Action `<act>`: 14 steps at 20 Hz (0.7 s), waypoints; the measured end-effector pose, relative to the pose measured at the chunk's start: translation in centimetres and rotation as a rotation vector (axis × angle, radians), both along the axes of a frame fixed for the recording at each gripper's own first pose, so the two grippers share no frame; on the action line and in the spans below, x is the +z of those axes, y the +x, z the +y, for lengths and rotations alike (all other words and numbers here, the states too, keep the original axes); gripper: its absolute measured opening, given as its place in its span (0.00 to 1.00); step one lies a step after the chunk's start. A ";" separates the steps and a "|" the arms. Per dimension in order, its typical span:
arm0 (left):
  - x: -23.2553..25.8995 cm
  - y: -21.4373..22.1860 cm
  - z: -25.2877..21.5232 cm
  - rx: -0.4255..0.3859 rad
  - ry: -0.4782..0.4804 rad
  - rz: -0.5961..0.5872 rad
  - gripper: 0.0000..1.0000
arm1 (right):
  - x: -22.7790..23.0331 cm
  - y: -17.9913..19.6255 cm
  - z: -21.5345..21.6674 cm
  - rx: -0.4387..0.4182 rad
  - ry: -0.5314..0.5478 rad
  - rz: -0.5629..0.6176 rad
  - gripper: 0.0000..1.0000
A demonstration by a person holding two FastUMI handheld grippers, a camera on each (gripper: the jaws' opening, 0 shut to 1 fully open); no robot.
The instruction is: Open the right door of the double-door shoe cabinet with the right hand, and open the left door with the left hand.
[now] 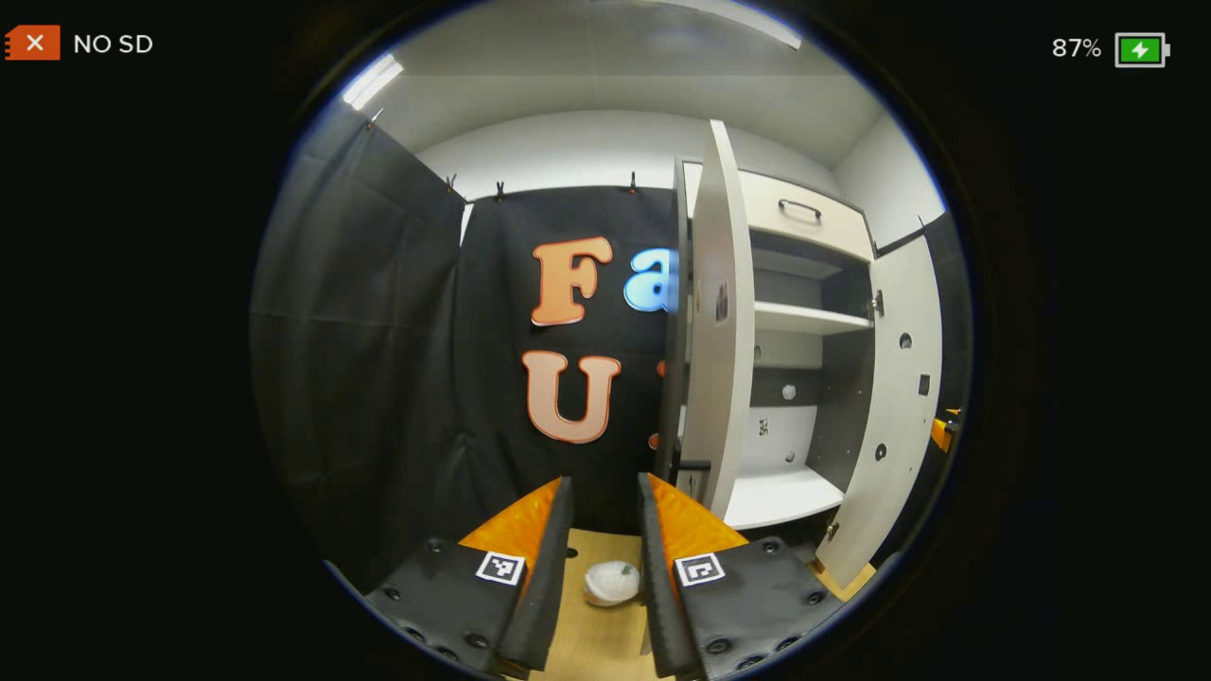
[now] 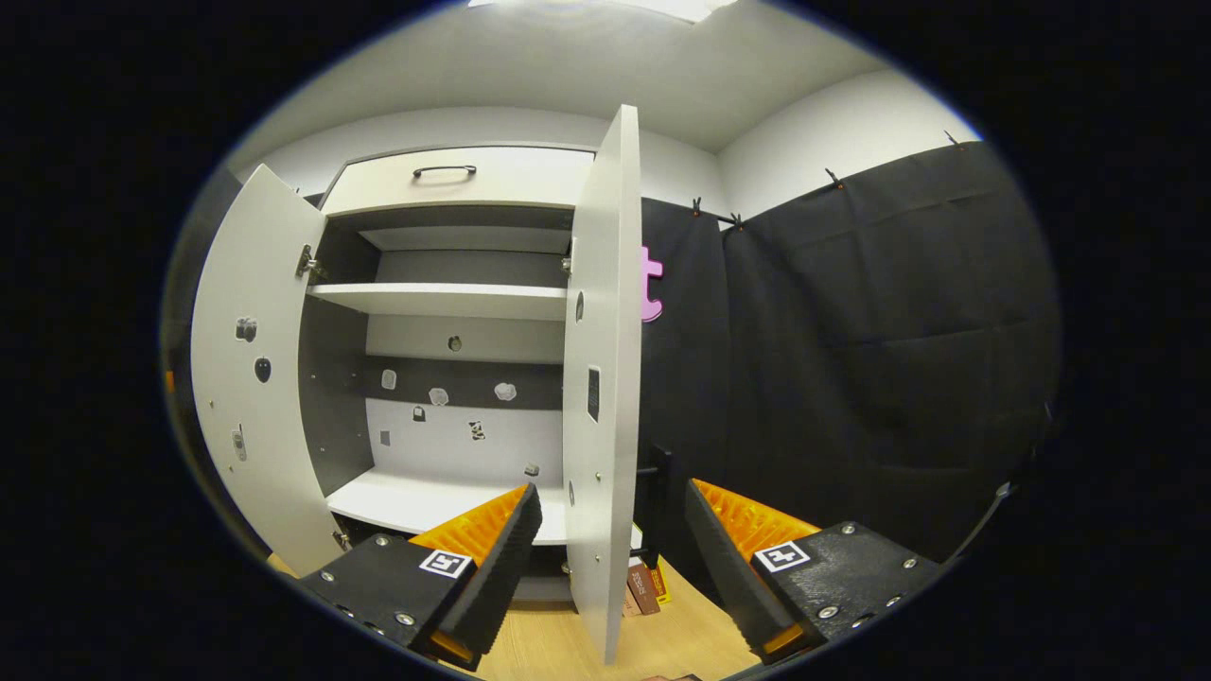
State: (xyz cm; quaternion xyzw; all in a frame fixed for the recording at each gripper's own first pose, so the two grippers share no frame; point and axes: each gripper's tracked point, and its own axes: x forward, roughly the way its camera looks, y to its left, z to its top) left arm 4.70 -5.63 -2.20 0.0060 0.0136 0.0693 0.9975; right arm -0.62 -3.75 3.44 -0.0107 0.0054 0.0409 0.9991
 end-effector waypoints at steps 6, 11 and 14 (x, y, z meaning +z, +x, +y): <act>2.2 0.0 0.3 0.006 0.006 -0.043 0.59 | 2.6 -0.4 1.4 0.038 -0.014 -0.032 0.93; 3.7 0.0 0.7 0.019 0.029 -0.096 0.65 | 4.4 -0.9 1.5 0.047 0.002 -0.056 0.93; 4.2 0.0 0.9 0.022 0.030 -0.116 0.73 | 5.6 -1.3 1.3 0.041 0.001 -0.075 0.93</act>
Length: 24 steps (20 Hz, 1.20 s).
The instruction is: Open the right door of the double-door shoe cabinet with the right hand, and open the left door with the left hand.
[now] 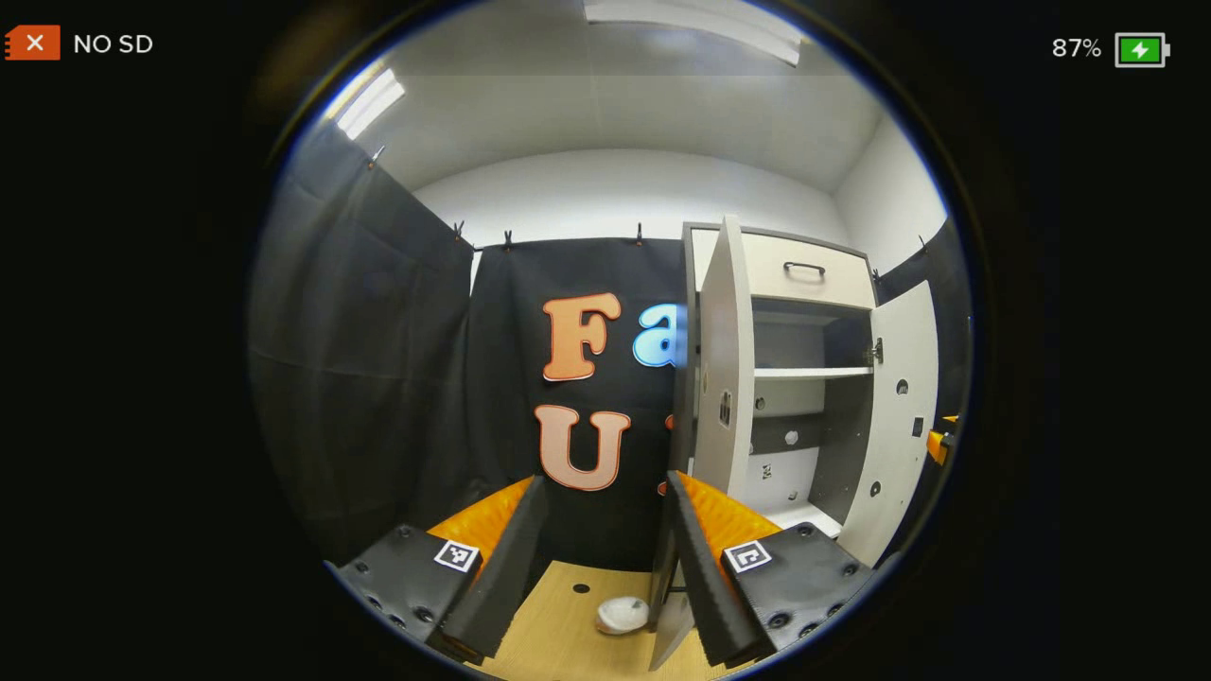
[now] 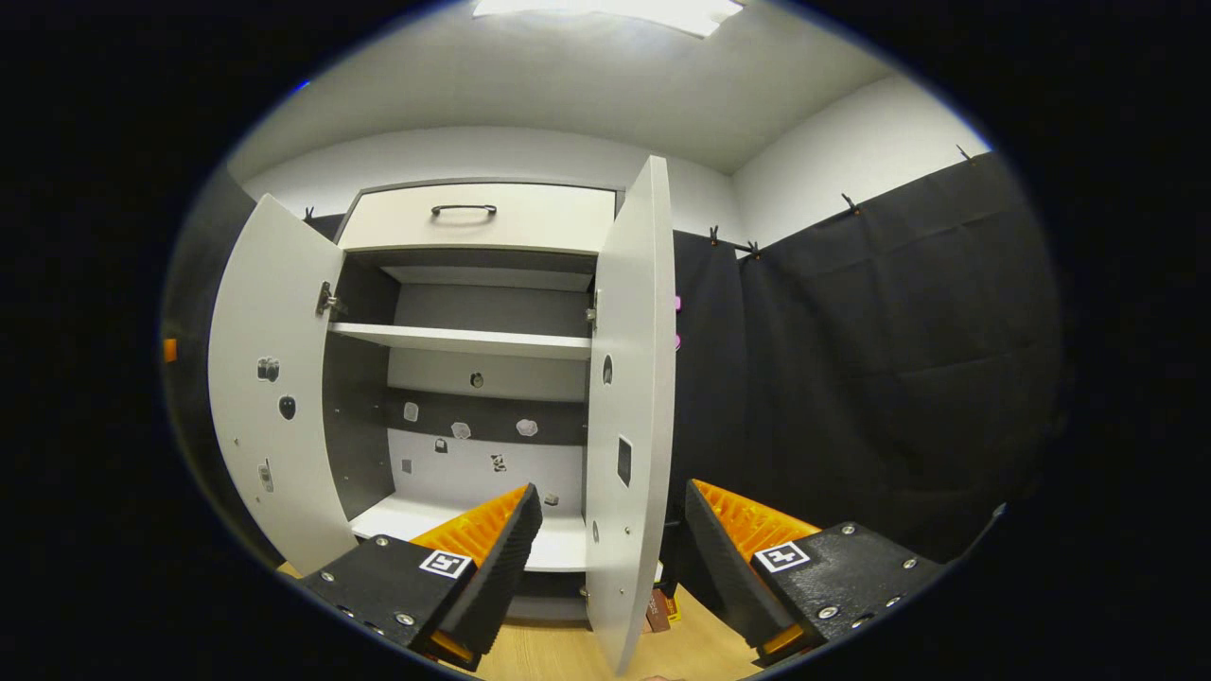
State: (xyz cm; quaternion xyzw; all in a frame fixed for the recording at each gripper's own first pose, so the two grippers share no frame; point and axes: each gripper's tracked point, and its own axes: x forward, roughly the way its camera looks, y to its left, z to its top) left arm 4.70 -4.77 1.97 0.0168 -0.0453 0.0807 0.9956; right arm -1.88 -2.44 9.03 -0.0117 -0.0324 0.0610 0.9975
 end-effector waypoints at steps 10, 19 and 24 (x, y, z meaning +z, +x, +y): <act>0.1 -0.2 0.2 0.014 0.005 -0.005 0.81 | 2.1 -1.0 -0.2 0.005 -0.002 -0.044 0.93; 0.4 -0.1 0.3 0.015 0.023 -0.012 0.81 | 1.5 -0.7 0.5 0.012 -0.001 -0.033 0.93; 0.4 0.1 0.7 0.022 0.023 -0.020 0.80 | 1.5 -0.7 1.6 0.024 -0.007 -0.037 0.93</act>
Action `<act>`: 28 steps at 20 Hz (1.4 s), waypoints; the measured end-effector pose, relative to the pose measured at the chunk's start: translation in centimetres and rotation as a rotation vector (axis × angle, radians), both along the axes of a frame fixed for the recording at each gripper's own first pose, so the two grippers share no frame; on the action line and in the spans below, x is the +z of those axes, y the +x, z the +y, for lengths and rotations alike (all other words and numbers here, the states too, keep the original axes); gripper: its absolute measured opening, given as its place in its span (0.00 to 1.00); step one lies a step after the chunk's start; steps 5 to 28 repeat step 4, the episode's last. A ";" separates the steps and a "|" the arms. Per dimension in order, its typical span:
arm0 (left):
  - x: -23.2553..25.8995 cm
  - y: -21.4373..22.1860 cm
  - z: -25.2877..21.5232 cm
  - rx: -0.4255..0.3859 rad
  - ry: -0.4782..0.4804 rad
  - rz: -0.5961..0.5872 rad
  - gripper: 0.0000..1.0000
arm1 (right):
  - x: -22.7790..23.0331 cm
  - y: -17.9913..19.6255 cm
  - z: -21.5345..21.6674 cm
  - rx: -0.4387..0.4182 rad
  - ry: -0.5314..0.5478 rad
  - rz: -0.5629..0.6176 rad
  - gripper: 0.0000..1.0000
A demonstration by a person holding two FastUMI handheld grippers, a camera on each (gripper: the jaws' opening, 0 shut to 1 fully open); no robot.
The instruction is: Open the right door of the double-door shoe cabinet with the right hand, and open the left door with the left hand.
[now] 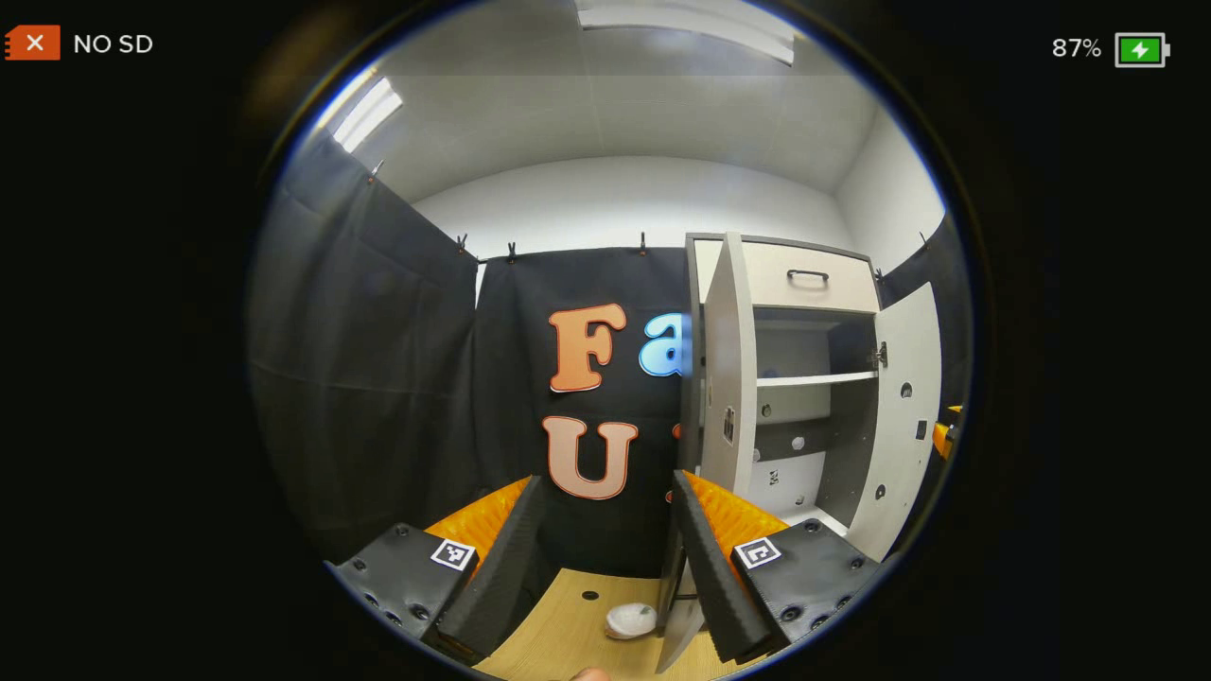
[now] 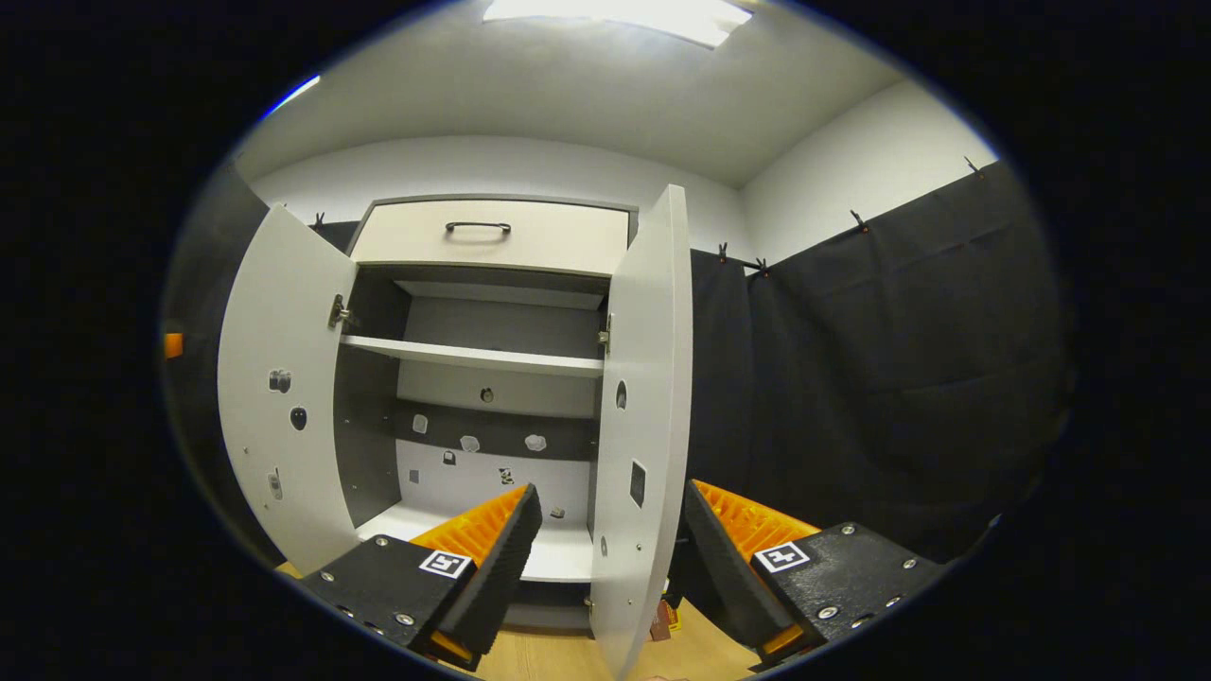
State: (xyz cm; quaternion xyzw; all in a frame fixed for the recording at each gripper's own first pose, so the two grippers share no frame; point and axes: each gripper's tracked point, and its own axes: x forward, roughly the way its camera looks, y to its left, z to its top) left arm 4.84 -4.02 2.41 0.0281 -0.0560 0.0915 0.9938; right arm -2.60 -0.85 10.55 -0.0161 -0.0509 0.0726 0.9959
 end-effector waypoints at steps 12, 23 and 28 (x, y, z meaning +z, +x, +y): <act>0.1 0.1 0.3 0.006 0.006 -0.005 0.80 | 0.2 -0.1 0.3 -0.006 0.001 -0.011 0.93; 0.1 0.1 0.3 0.006 0.006 -0.005 0.80 | 0.2 -0.1 0.3 -0.006 0.001 -0.011 0.93; 0.1 0.1 0.3 0.006 0.006 -0.005 0.80 | 0.2 -0.1 0.3 -0.006 0.001 -0.011 0.93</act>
